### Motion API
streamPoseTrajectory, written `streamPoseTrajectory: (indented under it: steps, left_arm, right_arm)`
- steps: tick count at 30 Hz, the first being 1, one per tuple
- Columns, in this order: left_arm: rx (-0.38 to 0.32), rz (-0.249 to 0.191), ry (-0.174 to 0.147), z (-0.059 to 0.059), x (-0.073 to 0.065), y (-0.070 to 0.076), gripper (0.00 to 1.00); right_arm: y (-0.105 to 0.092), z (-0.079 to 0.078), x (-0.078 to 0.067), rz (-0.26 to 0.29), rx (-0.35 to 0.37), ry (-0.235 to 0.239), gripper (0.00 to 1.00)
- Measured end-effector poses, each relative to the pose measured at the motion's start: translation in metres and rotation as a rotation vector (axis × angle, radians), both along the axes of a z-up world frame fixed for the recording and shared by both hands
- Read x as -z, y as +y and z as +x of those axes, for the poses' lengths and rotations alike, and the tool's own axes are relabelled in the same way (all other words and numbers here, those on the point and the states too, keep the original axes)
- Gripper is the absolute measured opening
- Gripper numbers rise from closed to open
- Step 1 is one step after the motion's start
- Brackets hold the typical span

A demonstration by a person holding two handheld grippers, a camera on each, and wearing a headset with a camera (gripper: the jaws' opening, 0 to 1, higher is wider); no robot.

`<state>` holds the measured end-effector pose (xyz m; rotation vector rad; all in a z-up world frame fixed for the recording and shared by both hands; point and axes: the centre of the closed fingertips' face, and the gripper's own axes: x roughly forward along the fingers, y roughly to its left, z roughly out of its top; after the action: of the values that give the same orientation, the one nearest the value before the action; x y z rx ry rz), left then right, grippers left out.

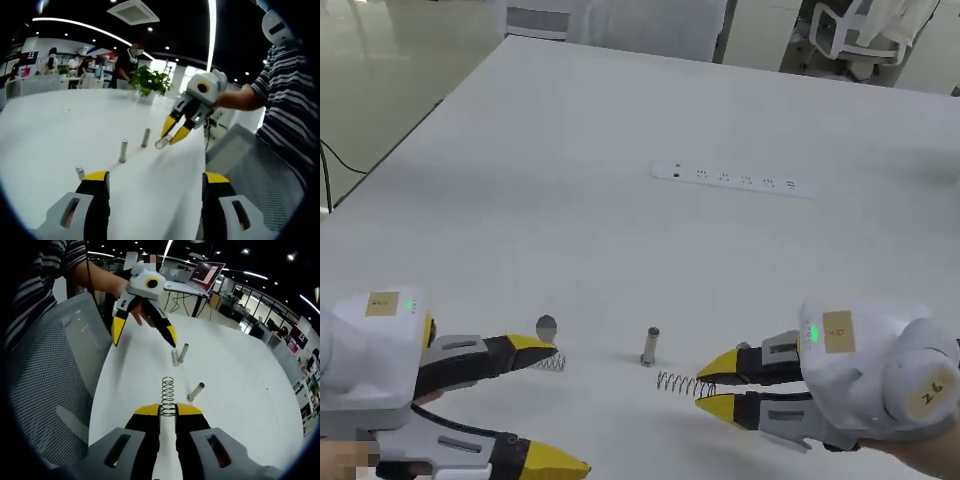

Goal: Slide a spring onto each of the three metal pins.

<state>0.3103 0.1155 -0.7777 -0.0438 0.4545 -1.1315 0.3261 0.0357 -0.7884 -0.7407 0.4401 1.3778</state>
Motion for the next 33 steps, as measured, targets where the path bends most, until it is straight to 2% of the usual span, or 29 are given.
streamPoseTrajectory:
  steps: [3,7,8,10,12,14,23,33]
  left_arm:
    - [0.028,-0.003,-0.009,0.002,-0.001,-0.009,0.67]
    - [0.082,-0.011,-0.022,0.000,-0.004,-0.021,0.53]
    - [0.097,-0.009,-0.035,0.000,-0.004,-0.024,0.52]
    - [0.113,-0.004,-0.037,0.002,-0.004,-0.030,0.50]
    - [0.110,0.005,-0.055,0.008,-0.003,-0.032,0.50]
    - [0.113,-0.005,-0.053,0.010,-0.005,-0.036,0.47]
    - [0.177,-0.011,-0.064,0.005,-0.002,-0.059,0.36]
    - [0.180,-0.036,-0.074,0.009,-0.006,-0.064,0.25]
  right_arm:
    - [0.001,-0.002,0.000,0.000,-0.011,-0.002,0.08]
    - [0.003,-0.003,-0.003,0.007,-0.018,-0.005,0.08]
    - [0.004,-0.004,-0.003,0.010,-0.021,-0.006,0.08]
    - [0.004,-0.005,-0.003,0.008,-0.033,-0.008,0.08]
    - [0.004,-0.006,-0.003,0.001,-0.041,-0.014,0.08]
    - [0.004,-0.007,-0.002,-0.003,-0.046,-0.017,0.08]
    - [0.006,-0.011,-0.005,0.009,-0.057,-0.017,0.08]
    - [0.007,-0.013,-0.009,0.022,-0.052,-0.021,0.08]
